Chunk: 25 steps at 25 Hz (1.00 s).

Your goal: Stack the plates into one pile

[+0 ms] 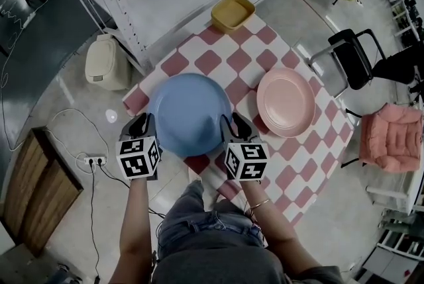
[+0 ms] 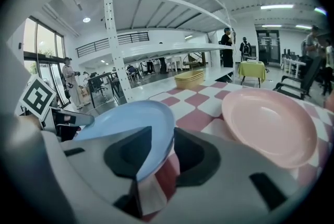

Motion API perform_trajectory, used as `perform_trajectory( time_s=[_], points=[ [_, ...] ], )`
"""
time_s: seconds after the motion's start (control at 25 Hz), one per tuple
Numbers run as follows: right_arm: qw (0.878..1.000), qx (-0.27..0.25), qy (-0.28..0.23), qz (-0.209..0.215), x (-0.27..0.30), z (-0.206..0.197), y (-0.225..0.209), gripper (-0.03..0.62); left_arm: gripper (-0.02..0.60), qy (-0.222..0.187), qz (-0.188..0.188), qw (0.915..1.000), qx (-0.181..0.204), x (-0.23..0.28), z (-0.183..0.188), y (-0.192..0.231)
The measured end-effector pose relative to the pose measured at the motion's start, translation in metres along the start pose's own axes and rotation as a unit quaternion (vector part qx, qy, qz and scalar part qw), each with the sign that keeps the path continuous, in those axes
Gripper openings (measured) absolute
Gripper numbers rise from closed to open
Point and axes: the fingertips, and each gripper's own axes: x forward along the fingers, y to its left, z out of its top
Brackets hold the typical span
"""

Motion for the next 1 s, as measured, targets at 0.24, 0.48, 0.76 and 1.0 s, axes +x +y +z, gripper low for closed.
perform_trajectory(
  time_s=[0.24,0.48,0.76,1.0],
  points=[
    [0.999,0.027,0.003,-0.019,-0.006,-0.001,-0.009,0.146,0.149,-0.024,-0.026,0.9993,-0.016,-0.004,0.010,0.000],
    [0.998,0.046,0.042,-0.010,0.006,-0.021,-0.009,0.163,0.172,0.003,-0.057,0.9951,-0.080,0.011,-0.011,0.002],
    [0.995,0.064,0.074,0.011,0.022,-0.030,-0.003,0.161,0.152,0.018,-0.083,0.9918,-0.095,0.025,-0.015,-0.009],
    [0.995,0.068,0.079,0.008,0.024,-0.031,-0.002,0.156,0.135,0.022,-0.087,0.9921,-0.088,0.024,-0.016,-0.008]
  ],
)
